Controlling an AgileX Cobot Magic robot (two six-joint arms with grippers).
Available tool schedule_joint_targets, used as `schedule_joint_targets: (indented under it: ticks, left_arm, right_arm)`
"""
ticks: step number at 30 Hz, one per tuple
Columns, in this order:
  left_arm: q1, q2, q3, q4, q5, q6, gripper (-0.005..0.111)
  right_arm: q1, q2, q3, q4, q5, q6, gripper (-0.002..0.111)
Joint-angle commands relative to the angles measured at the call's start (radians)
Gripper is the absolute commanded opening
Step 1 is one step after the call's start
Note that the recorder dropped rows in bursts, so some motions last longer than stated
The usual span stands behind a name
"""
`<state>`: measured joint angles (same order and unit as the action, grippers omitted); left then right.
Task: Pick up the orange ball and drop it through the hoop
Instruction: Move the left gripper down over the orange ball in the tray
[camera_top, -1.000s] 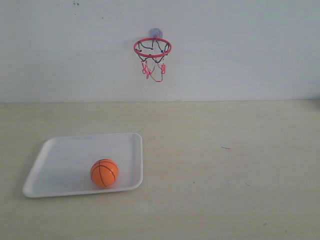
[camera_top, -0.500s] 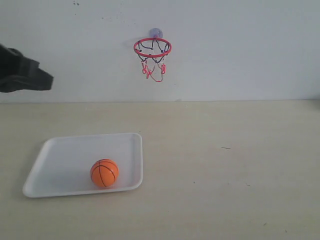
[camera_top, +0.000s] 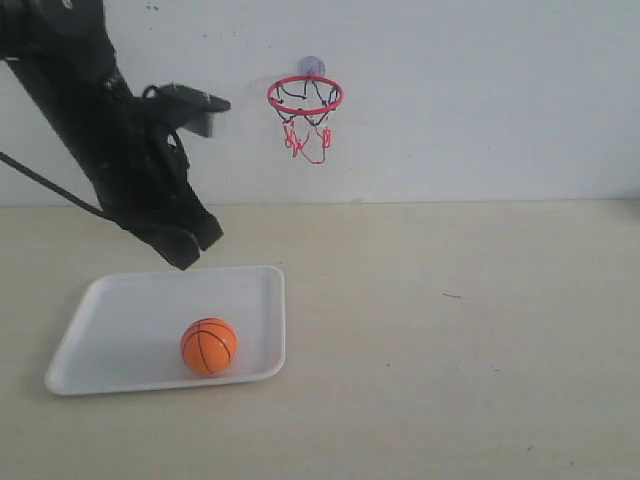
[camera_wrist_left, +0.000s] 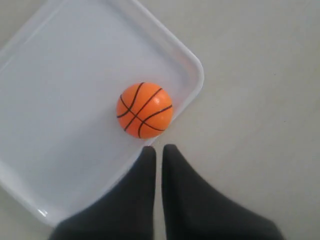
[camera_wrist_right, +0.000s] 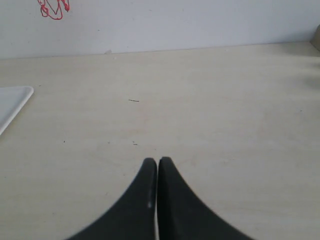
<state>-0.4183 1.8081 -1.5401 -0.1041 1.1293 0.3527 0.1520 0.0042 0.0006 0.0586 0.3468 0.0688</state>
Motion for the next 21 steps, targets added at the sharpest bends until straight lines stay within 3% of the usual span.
schedule_joint_targets:
  ticks: [1, 4, 6, 16, 21]
  left_arm:
    - [-0.009, 0.098, -0.020, 0.010, -0.011, -0.016, 0.004]
    - [-0.009, 0.137, -0.020, 0.015, -0.015, -0.016, 0.005]
    - [-0.009, 0.150, -0.020, 0.015, -0.025, -0.016, 0.012]
    - [-0.009, 0.166, -0.020, 0.017, -0.119, -0.065, 0.077]
    - [-0.009, 0.191, -0.020, 0.017, -0.117, -0.091, 0.085]
  right_arm:
    - [-0.003, -0.004, -0.001, -0.004, -0.004, 0.000, 0.000]
    - [-0.003, -0.004, -0.001, -0.004, -0.004, 0.000, 0.000]
    - [-0.003, -0.004, -0.001, -0.004, -0.004, 0.000, 0.000]
    - [-0.003, -0.004, -0.001, -0.004, -0.004, 0.000, 0.000]
    - [-0.003, -0.004, -0.001, -0.004, -0.004, 0.000, 0.000]
